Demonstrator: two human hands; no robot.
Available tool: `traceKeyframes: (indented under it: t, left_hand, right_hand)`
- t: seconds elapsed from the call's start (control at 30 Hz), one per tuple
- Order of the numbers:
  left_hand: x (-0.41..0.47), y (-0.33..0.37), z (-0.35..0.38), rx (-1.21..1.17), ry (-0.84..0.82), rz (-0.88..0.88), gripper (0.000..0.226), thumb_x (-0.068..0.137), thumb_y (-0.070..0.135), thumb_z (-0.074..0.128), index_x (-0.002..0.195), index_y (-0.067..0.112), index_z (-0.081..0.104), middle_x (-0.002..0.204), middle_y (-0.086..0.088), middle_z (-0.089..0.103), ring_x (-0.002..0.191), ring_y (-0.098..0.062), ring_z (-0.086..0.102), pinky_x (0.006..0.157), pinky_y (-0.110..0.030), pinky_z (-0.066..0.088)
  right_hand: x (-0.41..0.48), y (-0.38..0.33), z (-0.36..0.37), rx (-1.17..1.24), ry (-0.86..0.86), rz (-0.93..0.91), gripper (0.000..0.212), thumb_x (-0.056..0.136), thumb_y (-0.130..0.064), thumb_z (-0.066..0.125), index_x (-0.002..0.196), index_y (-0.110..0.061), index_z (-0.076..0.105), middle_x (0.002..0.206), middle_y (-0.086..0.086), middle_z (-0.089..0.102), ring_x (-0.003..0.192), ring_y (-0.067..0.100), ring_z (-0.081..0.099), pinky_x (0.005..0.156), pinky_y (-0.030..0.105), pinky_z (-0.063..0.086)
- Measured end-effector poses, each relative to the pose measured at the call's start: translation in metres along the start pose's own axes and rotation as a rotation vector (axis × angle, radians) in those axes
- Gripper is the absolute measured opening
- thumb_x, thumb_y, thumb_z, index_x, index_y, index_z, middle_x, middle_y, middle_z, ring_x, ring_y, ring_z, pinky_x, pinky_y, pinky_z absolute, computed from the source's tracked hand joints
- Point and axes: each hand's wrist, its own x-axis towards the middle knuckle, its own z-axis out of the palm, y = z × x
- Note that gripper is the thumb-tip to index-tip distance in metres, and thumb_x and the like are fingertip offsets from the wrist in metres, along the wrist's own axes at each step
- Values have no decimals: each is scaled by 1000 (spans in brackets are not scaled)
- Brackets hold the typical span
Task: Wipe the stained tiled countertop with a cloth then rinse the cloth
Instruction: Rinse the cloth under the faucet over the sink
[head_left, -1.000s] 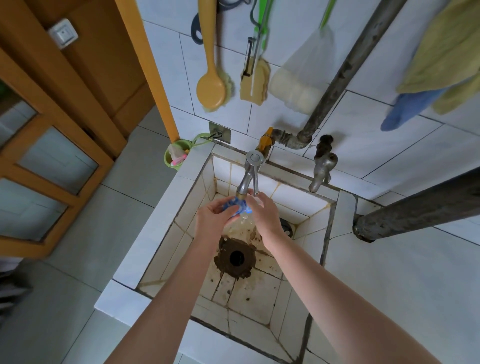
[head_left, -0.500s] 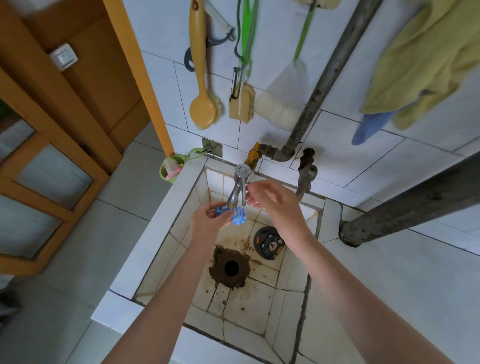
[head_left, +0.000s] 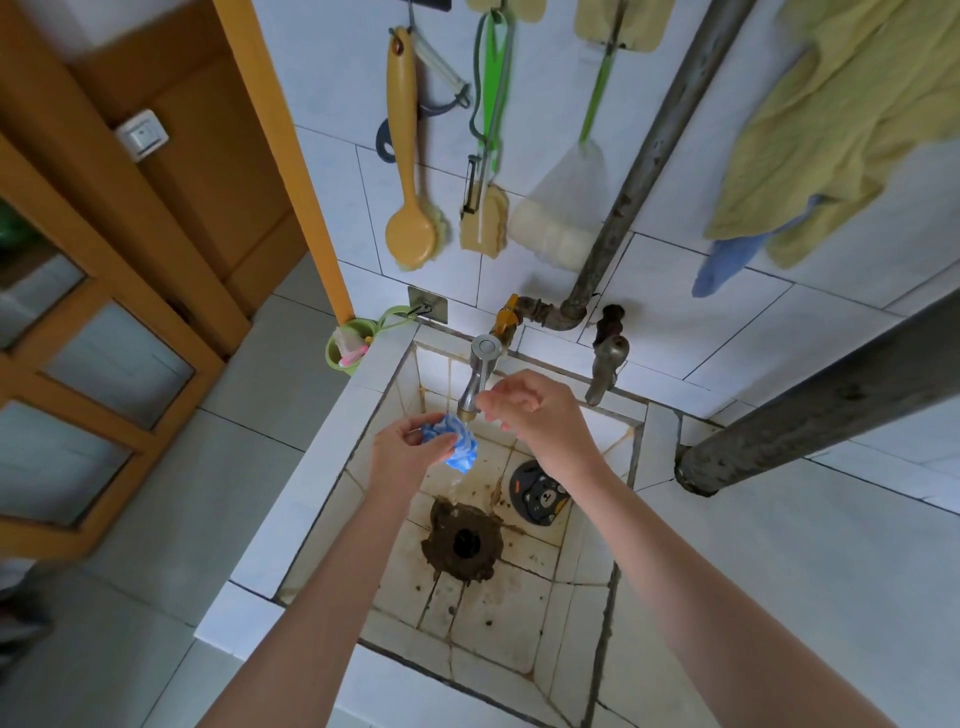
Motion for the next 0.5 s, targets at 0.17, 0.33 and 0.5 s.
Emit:
traceKeyframes:
  t: [0.17, 0.33, 0.5]
  left_hand:
    - [-2, 2, -1, 11, -2, 16, 27, 76, 0, 70, 102, 7, 64, 100, -14, 67, 83, -18, 67, 65, -15, 55]
    - [-2, 8, -2, -4, -14, 2, 31, 77, 1, 70, 107, 4, 63, 102, -15, 67, 93, -25, 67, 69, -19, 56]
    - [-6, 11, -7, -32, -39, 4, 32, 78, -1, 67, 110, 1, 61, 103, -15, 65, 93, -24, 66, 66, -16, 56]
  right_hand:
    - [5, -4, 13, -16, 10, 18, 29, 75, -39, 74, 85, -12, 69, 80, -1, 71, 79, 17, 67, 82, 46, 54]
    - [7, -2, 18, -56, 49, 25, 37, 71, -51, 72, 84, -17, 69, 78, -5, 71, 78, 14, 68, 80, 39, 54]
    - [5, 11, 11, -25, -22, 35, 27, 79, -41, 70, 90, -15, 67, 87, -4, 70, 85, 11, 64, 81, 31, 51]
